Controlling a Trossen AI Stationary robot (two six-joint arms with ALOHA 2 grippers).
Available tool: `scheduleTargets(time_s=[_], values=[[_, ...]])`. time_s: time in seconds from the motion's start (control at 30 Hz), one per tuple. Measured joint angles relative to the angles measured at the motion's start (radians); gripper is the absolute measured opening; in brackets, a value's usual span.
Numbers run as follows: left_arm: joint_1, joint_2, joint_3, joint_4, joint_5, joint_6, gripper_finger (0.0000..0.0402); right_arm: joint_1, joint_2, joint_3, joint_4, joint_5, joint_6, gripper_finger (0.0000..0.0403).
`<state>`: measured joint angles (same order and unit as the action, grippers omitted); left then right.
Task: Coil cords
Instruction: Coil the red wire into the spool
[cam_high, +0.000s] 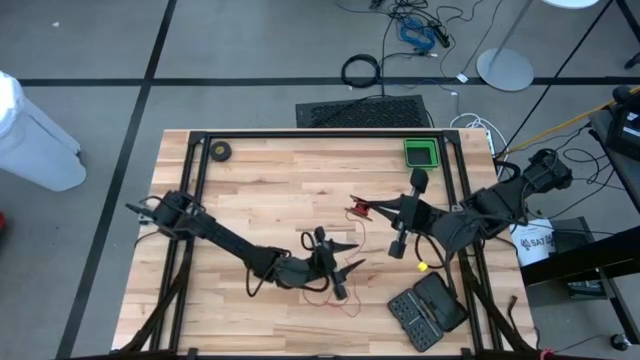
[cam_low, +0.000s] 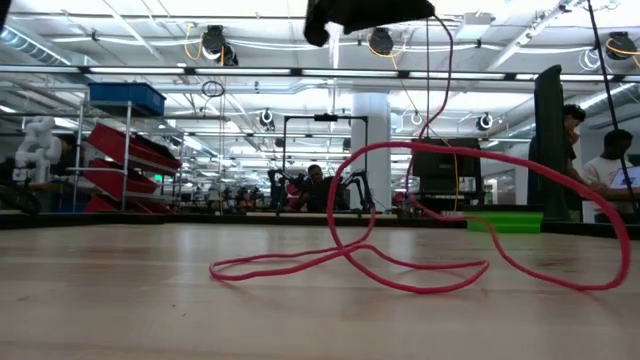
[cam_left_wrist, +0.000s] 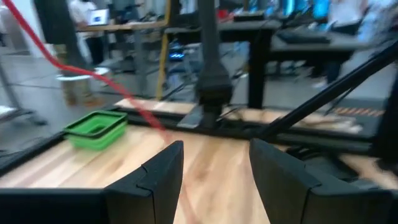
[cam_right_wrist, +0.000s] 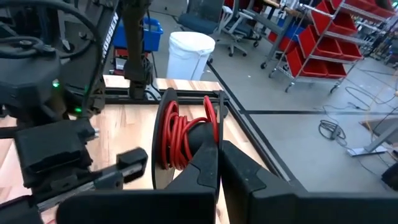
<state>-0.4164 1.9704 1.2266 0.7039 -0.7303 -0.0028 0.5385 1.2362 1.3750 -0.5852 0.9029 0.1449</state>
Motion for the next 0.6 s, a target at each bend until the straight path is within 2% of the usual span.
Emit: scheduleTargets(time_s=[0.27, 0.5, 0.6], values=[[0.039, 0.035, 0.0, 0.028, 0.05, -0.072, 0.0192, 0.015, -0.001, 0.0, 0.001, 0.021, -0.008, 0.0], [0.048, 0.052, 0.0, 0.023, 0.054, -0.095, 0.0191, 0.015, -0.003, 0.0, 0.003, 0.02, -0.018, 0.0], [0.049, 0.052, 0.0, 0.022, 0.053, -0.095, 0.0179, 0.015, -0.003, 0.0, 0.004, 0.016, -0.022, 0.0]])
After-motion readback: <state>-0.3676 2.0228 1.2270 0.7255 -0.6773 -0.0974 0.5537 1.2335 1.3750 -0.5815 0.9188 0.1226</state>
